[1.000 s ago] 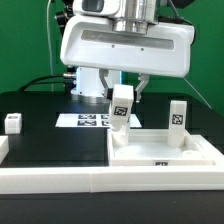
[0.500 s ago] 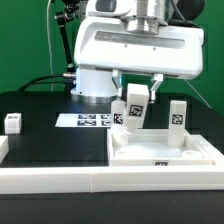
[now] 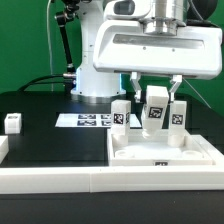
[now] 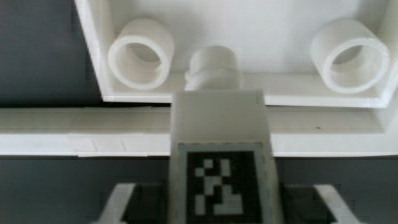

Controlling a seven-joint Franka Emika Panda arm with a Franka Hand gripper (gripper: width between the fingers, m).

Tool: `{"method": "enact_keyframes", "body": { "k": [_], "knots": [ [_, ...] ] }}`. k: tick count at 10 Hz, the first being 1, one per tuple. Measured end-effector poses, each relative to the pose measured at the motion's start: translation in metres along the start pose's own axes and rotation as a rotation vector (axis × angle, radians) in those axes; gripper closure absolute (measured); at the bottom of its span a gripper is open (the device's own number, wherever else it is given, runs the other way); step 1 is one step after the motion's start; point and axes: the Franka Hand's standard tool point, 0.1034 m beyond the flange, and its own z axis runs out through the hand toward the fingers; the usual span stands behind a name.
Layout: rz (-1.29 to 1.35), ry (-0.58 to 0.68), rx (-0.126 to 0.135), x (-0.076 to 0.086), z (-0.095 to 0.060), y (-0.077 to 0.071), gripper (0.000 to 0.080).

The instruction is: Assemble square table

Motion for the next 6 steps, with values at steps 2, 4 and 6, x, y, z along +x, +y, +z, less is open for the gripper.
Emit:
{"method": "enact_keyframes", "body": {
  "k": [2, 4, 6],
  "knots": [
    [0.024, -0.001, 0.004, -0.001, 0.001, -0.006, 0.0509],
    [0.019, -0.002, 0.022, -0.001, 0.0, -0.033, 0.0509],
    [0.018, 0.0, 0.021, 0.0, 0.0, -0.032, 0.0509]
  ]
}}
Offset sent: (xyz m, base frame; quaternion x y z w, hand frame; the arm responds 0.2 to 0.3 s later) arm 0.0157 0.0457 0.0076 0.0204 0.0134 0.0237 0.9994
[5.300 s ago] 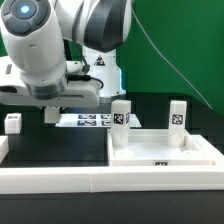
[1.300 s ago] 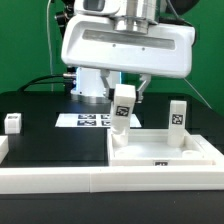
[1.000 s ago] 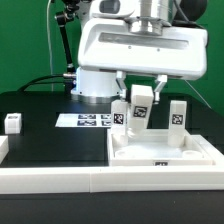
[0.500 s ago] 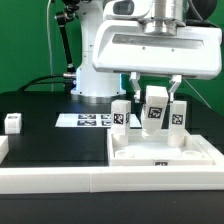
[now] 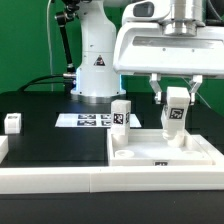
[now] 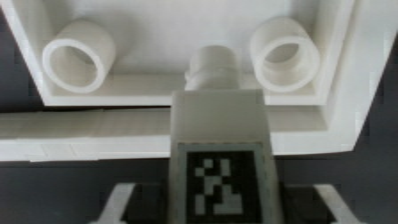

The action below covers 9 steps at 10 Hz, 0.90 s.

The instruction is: Assemble square table

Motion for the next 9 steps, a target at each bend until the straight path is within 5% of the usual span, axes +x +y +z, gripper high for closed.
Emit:
{"method": "enact_keyframes", "body": {
  "k": [5, 9],
  "knots": [
    [-0.025, 0.218, 0.02, 0.006, -0.001, -0.013, 0.0509],
    [-0.034, 0.213, 0.028, 0.007, 0.0, -0.025, 0.0509]
  ]
}}
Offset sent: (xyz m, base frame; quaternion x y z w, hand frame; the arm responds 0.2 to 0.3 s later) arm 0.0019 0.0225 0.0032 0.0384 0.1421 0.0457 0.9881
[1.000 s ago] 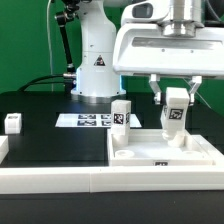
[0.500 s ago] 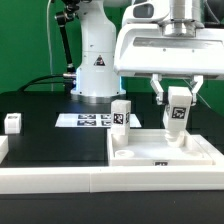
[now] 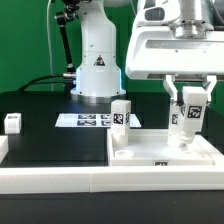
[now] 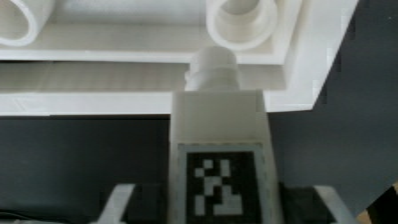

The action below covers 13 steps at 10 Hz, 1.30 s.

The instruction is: Assemble square table

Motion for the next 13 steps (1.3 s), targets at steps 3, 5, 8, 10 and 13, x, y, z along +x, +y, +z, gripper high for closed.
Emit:
{"method": "enact_keyframes", "body": {
  "k": [3, 5, 8, 10, 13],
  "knots": [
    [-0.008, 0.113, 0.005, -0.004, 0.003, -0.01, 0.0509],
    [-0.011, 0.081, 0.004, -0.01, 0.007, -0.014, 0.0509],
    [-0.028, 0.056, -0.001, -0.019, 0.012, -0.013, 0.0509],
    [-0.037, 0.055, -0.001, -0.02, 0.012, -0.013, 0.0509],
    [-0.044, 0.051, -0.003, -0.022, 0.014, -0.014, 0.0509]
  ]
}}
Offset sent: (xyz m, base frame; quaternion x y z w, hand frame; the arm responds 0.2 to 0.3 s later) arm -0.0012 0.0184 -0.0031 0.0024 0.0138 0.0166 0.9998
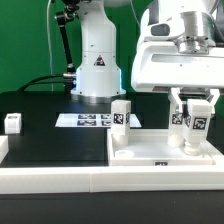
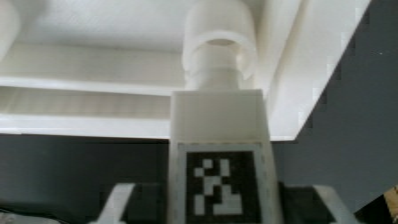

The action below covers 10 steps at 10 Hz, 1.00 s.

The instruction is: Assemble square table

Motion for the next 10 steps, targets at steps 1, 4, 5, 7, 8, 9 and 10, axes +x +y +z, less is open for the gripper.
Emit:
{"method": "enact_keyframes", "body": {
  "k": [1, 4, 5, 7, 8, 9, 10],
  "knots": [
    [-0.003, -0.001, 0.0, -0.001, 0.001, -0.001, 0.0509],
    [-0.014, -0.01, -0.003, -0.006, 0.008, -0.002, 0.0509],
    [-0.018, -0.015, -0.003, -0.01, 0.01, -0.003, 0.0509],
    [-0.022, -0.011, -0.002, -0.011, 0.011, -0.006, 0.0509],
    [-0.023, -0.01, -0.002, -0.012, 0.011, -0.006, 0.0509],
    [-0.024, -0.01, -0.002, -0.011, 0.011, -0.006, 0.0509],
    [-0.028, -0.012, -0.002, -0.011, 0.011, -0.006, 0.0509]
  ]
}}
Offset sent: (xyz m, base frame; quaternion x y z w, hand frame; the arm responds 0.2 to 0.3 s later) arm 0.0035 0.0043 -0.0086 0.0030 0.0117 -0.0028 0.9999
